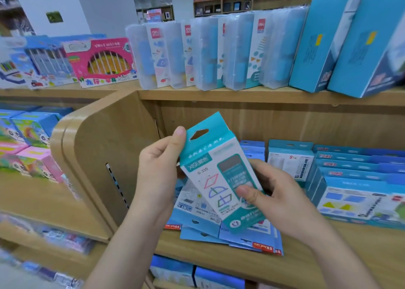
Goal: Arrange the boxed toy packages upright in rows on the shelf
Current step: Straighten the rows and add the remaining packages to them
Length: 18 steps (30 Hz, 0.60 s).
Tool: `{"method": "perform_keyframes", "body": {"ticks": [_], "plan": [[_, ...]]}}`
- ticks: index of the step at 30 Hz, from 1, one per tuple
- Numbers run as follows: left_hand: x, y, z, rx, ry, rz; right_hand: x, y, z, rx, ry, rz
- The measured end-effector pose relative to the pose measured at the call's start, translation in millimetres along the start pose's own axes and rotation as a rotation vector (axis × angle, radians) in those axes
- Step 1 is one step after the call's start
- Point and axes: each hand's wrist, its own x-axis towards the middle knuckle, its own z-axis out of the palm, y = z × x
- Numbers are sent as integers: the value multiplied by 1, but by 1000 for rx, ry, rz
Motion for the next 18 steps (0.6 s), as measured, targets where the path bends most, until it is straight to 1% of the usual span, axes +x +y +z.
{"method": "perform_keyframes", "body": {"ticks": [3,5,8,12,15,17,18], "plan": [[-3,-4,9,-96,6,-37,-6,-2,0,45,-14,30],[-6,-7,14,-126,19,-41,-11,-2,1,25,32,35],[-13,-9,23,-148,46,4,-24,-5,5,-176,151,35],[-26,-14,44,-138,55,119,-44,-17,17,-506,200,69],[-34,-19,64,-114,10,175,-57,-10,21,-589,391,40],[-38,-21,78,-98,-75,182,-65,-4,15,-647,511,34],[-40,-21,84,-89,-129,172,-70,-2,9,-661,539,43]]}}
